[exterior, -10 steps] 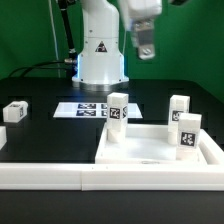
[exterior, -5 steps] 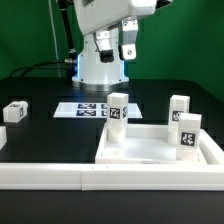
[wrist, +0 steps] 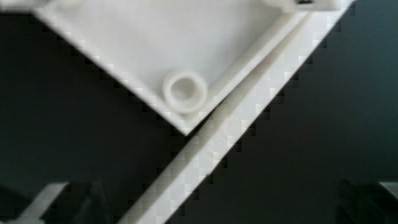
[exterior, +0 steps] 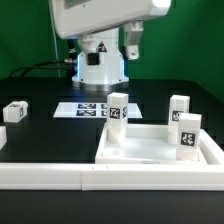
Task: Assemble square table
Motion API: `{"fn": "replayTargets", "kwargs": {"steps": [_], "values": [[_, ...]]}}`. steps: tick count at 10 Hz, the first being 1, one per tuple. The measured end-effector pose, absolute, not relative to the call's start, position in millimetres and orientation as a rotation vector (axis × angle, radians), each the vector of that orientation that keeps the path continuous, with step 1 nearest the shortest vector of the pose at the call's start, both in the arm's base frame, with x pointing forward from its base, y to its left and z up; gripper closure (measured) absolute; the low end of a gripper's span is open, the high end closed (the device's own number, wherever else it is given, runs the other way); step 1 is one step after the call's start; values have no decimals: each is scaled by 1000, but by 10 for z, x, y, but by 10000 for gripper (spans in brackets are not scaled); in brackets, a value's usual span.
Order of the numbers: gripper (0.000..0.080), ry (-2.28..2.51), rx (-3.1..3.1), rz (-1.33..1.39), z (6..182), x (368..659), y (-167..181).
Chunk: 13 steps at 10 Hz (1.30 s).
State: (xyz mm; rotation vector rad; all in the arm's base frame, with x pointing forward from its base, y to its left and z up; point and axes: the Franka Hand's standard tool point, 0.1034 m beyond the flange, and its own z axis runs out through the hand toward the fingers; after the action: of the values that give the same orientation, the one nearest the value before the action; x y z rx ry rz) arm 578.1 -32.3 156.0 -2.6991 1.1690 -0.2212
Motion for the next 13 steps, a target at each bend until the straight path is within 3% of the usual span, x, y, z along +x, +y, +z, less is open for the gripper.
{"fn": "replayTargets", "kwargs": {"steps": [4,7,11,13], "values": [[151,438,-3053,-345,1133,4898,-1272],[151,104,-3149,-324,1040,4652,-1827],[151,124,-3137,-265,997,4641,-1801],[151,115,-3091,-43,946,4626,-1698]]}}
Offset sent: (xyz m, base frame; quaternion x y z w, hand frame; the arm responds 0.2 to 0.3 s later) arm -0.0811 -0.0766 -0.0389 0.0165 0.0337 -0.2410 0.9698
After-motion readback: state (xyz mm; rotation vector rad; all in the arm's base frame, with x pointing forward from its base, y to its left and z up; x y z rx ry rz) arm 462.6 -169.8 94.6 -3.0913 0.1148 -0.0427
